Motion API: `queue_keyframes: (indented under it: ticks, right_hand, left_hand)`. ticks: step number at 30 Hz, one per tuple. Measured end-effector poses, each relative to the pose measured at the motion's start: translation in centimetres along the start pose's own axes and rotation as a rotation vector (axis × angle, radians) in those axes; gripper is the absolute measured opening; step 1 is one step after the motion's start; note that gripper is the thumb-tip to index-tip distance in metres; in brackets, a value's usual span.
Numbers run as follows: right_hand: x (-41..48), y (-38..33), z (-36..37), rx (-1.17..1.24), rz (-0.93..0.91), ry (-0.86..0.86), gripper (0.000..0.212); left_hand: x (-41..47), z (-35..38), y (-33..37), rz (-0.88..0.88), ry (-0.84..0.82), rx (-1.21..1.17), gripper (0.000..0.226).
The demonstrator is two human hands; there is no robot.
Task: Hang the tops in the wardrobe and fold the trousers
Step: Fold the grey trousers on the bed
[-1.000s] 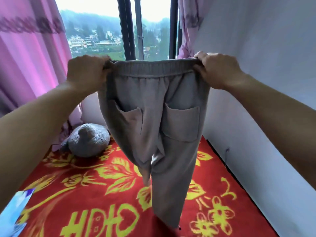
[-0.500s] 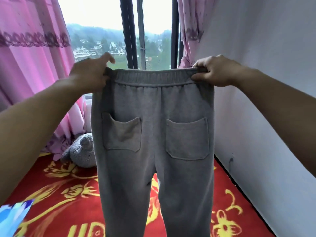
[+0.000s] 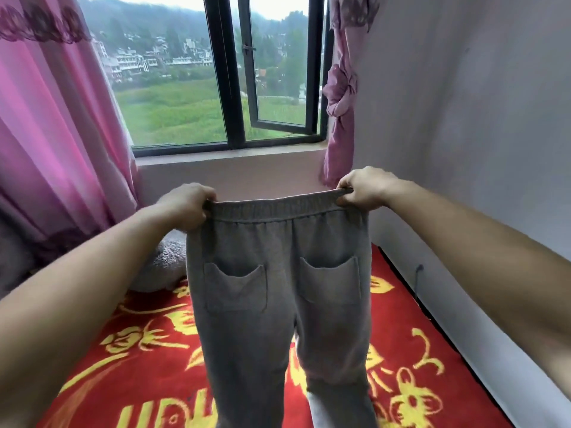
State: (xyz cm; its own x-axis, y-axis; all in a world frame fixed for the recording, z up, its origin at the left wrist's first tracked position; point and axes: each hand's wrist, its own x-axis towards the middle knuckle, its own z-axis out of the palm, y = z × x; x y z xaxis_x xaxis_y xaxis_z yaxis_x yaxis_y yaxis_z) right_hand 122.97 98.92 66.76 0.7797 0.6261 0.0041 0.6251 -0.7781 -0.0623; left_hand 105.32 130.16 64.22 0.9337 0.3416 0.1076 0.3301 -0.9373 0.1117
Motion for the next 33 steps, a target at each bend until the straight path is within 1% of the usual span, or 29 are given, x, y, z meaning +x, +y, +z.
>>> queue_keyframes:
  ticks: [2,3,6,7,10,12,15,17,20,22,24,26,29,33]
  right_hand:
    - [2.2,-0.5,1.2,0.11,0.017,0.116,0.026]
    - [3.2,-0.8,1.4,0.173,0.016,0.179,0.025]
    - [5.0,-1.4,-0.1,0.333,-0.013,0.385,0.027]
    - [5.3,-1.6,-1.3,0.372,-0.04,0.475,0.027]
    - [5.5,-2.0,-6.2,0.433,-0.149,0.74,0.028]
    - [4.9,-2.5,-9.7,0.436,-0.224,0.889,0.03]
    - [3.6,-3.3,-13.5,0.462,-0.324,1.058,0.028]
    - [2.8,-3.6,-14.7,0.471,-0.343,1.1,0.027]
    - [1.5,-3.7,-13.2,0.451,-0.33,1.045,0.026]
    - [0.5,-3.5,-9.7,0.446,-0.305,0.956,0.026]
    - [-1.0,-3.2,-4.5,0.447,-0.273,0.824,0.027]
    - [-3.4,-2.9,2.4,0.452,-0.23,0.646,0.027]
    - [-8.6,-2.2,13.9,0.422,-0.149,0.327,0.026]
    - [-16.1,-0.9,26.9,0.214,-0.08,-0.146,0.029]
  left_hand:
    - [1.8,0.9,-0.6,-0.065,0.066,-0.101,0.029]
    - [2.6,0.8,-0.8,-0.109,0.128,-0.148,0.032]
    - [4.4,-1.0,-0.6,-0.228,0.411,-0.286,0.041]
    - [4.7,-2.2,-0.3,-0.222,0.516,-0.332,0.041]
    - [4.8,-7.4,0.7,-0.116,0.804,-0.418,0.035]
    - [4.5,-11.3,1.2,-0.065,0.95,-0.432,0.035]
    - [3.5,-15.6,1.6,0.007,1.065,-0.385,0.036]
    - [2.5,-16.7,1.7,0.027,1.082,-0.359,0.035]
    - [0.6,-15.3,1.7,0.017,1.039,-0.313,0.032]
    - [-1.2,-11.9,1.4,0.005,0.975,-0.307,0.031]
    - [-3.6,-6.7,1.2,-0.032,0.866,-0.315,0.033]
    - [-6.6,-0.1,0.8,-0.084,0.684,-0.289,0.036]
    - [-12.4,10.9,0.3,-0.137,0.342,-0.139,0.031]
    - [-20.7,23.3,1.2,-0.195,-0.115,-0.055,0.025]
